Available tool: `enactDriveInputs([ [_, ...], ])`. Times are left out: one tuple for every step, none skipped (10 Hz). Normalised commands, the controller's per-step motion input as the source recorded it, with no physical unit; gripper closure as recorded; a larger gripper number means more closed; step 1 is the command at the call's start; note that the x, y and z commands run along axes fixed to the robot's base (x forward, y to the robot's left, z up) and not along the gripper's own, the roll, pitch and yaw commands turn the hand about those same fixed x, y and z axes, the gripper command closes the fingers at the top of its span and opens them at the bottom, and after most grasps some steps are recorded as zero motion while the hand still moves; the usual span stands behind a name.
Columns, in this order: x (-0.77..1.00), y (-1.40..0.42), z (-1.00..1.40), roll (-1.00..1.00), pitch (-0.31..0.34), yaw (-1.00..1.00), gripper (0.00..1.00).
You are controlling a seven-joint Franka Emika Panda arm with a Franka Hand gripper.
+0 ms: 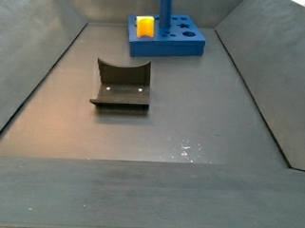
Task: Pick up the double-square object. Move up. Place the double-square object on the fixture. Regrasp the double-square object. Move to above the board. Insert the double-square object.
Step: Insert the double-square object.
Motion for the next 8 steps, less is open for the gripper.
enactDriveInputs([
  [0.75, -0.03, -0.25, 0.2, 0.14, 0.29, 1.0],
  [0.91, -0.08, -0.11, 0.18, 0.189, 0.2, 1.0],
  [0.88, -0.05, 0.07, 0.19, 0.274, 0.05, 1.0],
  [0.81, -0.05, 0.33, 0.14, 0.337, 0.0, 1.0],
  [0.74, -0.03, 0.46, 0.11, 0.374, 0.0, 1.0],
  [0.71, -0.04, 0.55, 0.1, 0.381, 0.0, 1.0],
  [0.84, -0.09, 0.23, 0.1, 0.329, 0.0, 1.0],
  [1.0, -0.06, -0.15, 0.12, 0.221, 0.0, 1.0],
])
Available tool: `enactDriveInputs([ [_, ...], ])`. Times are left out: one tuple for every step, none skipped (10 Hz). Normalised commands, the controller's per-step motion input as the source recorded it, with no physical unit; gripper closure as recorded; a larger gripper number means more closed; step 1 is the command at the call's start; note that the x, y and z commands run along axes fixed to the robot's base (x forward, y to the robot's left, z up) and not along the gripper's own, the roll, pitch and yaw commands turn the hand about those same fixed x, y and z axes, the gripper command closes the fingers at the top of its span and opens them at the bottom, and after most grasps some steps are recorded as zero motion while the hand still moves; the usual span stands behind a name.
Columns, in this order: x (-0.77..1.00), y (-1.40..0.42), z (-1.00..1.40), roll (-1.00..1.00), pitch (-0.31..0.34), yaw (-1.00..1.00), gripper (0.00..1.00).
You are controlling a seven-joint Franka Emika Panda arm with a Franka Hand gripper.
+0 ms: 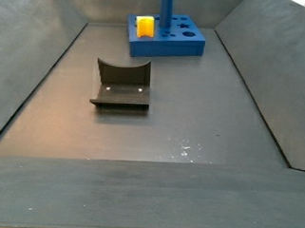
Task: Pick up the double-square object. Move up. Place the double-square object on the fixture. Regrasp the double-square object. Move to above the board. Insert the double-square object.
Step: Insert the double-square object.
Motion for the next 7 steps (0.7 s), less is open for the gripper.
enactDriveInputs([
  [1.0, -0.03, -0.23, 0.13, 0.2, 0.01, 1.0],
  [1.0, -0.03, -0.12, 0.16, 0.19, 0.0, 1.0],
  [1.0, -0.02, 0.0, 0.16, 0.197, 0.0, 1.0],
  [1.0, -0.03, 0.0, 0.15, 0.187, 0.0, 1.0],
  [1.0, -0.04, 0.0, 0.15, 0.181, 0.0, 1.0],
  [1.0, -0.03, 0.0, 0.15, 0.186, 0.0, 1.0],
  [1.0, -0.05, 0.0, 0.15, 0.151, 0.01, 1.0],
])
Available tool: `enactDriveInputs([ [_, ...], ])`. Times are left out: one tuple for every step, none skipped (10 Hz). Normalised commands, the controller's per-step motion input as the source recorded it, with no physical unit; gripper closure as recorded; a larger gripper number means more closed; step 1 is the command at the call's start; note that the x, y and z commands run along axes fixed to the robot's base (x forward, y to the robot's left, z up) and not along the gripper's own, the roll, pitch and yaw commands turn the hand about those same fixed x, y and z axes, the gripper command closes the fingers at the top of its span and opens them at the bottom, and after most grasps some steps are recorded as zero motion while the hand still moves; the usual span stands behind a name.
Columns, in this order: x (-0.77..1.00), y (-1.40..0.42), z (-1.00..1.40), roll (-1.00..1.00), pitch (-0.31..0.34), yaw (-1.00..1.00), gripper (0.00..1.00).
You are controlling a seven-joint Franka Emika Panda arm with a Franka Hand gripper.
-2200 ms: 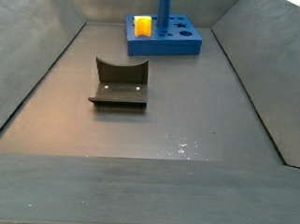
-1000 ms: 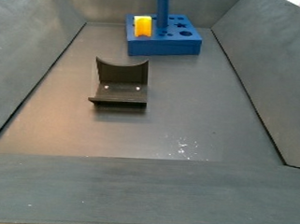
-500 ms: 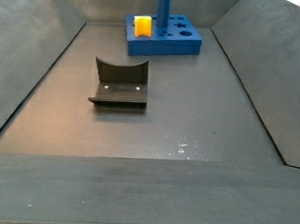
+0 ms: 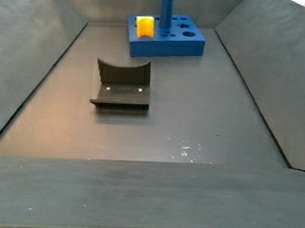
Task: Pick up the double-square object. Move up. Place the double-square object on the fixture. Regrasp the double-square object. Move to above the board. Insert the double-square object.
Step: Insert the double-square object.
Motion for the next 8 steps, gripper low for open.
enactDriveInputs([
  [1.0, -0.11, -0.16, 0.16, 0.09, 0.01, 1.0],
  [1.0, -0.16, -0.18, 0.14, 0.044, 0.0, 1.0],
  [1.0, -0.2, -0.15, 0.09, 0.009, 0.0, 1.0],
  [1.0, -0.21, -0.15, 0.1, 0.009, 0.0, 1.0],
  [1.0, -0.2, -0.16, 0.1, 0.017, 0.0, 1.0],
  [1.0, -0.08, -0.11, 0.12, 0.023, 0.03, 1.0],
  [0.83, -0.07, -0.24, 0.16, 0.0, 0.22, 1.0],
  [0.0, -0.05, 0.0, 0.06, 0.0, 0.1, 1.0],
])
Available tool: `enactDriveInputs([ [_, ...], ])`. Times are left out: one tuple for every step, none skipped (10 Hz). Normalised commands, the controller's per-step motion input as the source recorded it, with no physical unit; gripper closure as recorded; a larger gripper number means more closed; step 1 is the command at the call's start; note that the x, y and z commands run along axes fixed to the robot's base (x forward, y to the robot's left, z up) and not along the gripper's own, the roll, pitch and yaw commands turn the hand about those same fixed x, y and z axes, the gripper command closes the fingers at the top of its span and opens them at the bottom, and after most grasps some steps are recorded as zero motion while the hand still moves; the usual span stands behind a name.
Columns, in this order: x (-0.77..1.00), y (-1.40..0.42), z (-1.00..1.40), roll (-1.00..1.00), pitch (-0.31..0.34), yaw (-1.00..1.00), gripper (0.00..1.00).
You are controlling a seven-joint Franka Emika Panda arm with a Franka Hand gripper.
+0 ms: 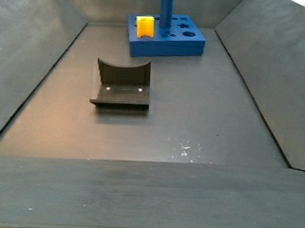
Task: Pick up the double-square object. Move up. Place the double-square object on the fixture. Regrasp the double-square object. Move to above the board. Insert the double-square object.
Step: Insert the double-square object.
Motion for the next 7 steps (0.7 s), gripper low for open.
enactDriveInputs([
  [0.0, -0.06, -0.03, 0.01, -0.074, 0.09, 1.0],
  [0.25, 0.0, 0.0, -0.13, -0.29, 0.0, 1.0],
  [0.44, 0.04, 0.0, -0.21, -0.486, -0.17, 1.0],
  [0.56, 0.09, 0.0, -0.2, -0.5, -0.2, 1.0],
  [0.27, 0.14, 0.0, -0.01, -0.079, -0.02, 1.0],
  [0.29, 0.26, -0.09, 0.03, 0.036, 0.02, 1.0],
  [0.12, 0.25, -0.33, 0.14, 0.0, 0.18, 1.0],
])
